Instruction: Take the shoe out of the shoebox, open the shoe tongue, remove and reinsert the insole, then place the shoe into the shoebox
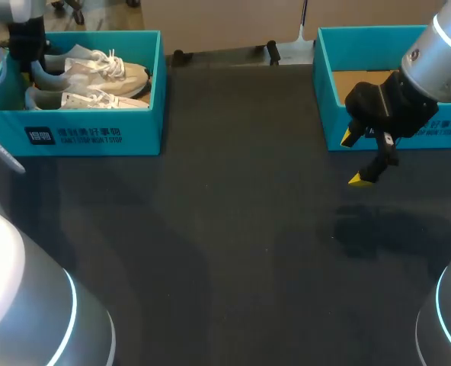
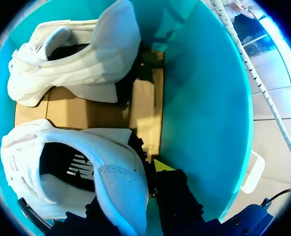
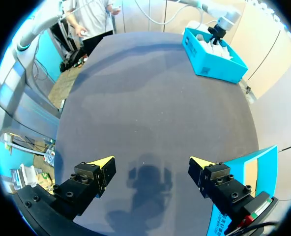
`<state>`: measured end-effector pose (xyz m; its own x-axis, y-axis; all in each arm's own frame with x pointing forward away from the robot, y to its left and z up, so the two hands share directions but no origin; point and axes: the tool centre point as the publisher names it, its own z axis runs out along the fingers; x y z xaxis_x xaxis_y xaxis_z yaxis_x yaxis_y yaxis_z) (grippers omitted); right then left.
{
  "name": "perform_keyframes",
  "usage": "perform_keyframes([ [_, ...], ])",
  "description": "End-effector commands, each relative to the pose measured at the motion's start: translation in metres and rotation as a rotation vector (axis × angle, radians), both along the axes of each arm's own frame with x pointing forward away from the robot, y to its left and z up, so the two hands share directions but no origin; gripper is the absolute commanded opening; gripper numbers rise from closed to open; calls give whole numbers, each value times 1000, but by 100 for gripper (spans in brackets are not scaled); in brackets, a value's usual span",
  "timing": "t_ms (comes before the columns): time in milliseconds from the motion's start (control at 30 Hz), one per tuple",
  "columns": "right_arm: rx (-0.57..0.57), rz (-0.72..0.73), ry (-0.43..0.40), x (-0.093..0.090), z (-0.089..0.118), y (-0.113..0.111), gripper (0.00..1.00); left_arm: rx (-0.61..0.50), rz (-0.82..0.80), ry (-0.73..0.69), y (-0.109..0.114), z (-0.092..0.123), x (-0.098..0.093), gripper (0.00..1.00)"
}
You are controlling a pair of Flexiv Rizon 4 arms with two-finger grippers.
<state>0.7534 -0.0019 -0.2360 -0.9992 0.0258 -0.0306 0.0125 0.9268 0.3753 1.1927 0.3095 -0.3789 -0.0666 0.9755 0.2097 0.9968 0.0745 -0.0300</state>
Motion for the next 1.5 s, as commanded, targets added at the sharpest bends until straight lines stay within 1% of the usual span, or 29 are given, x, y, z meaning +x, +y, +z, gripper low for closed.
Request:
perform_keyframes([
  [33,-3,-1,-1,0,-1,0,100,11,-22,3,1,-6,1,9],
  [67,-3,-1,-1,0,-1,0,100,12,-41,6,0,-7,1,40],
  [100,-3,-1,-1,0,-1,0,100,7,-44,0,1,-4,0,60],
  [133,-3,-1,-1,0,-1,0,100,-1,-46,-1,2,1,0,97],
  [167,-3,-1,-1,0,-1,0,100,-11,-53,-1,3,6,0,100],
  [400,-3,-1,-1,0,-1,0,100,-70,-73,-17,1,37,-8,100],
  [567,-3,-1,-1,0,-1,0,100,-113,-123,-31,-8,60,-16,100],
  [700,-3,-1,-1,0,-1,0,100,-138,-132,-42,-16,81,-22,100],
  [833,-3,-1,-1,0,-1,0,100,-153,-87,-115,-20,106,-33,100],
  [933,-3,-1,-1,0,-1,0,100,-147,-55,-109,-21,120,-44,100],
  [1433,-3,-1,-1,0,-1,0,100,-147,-55,-109,-21,120,-44,100],
  [1467,-3,-1,-1,0,-1,0,100,-175,-41,-115,-20,123,-48,100],
  [1500,-3,-1,-1,0,-1,0,100,-158,-57,-116,-20,123,-53,100],
])
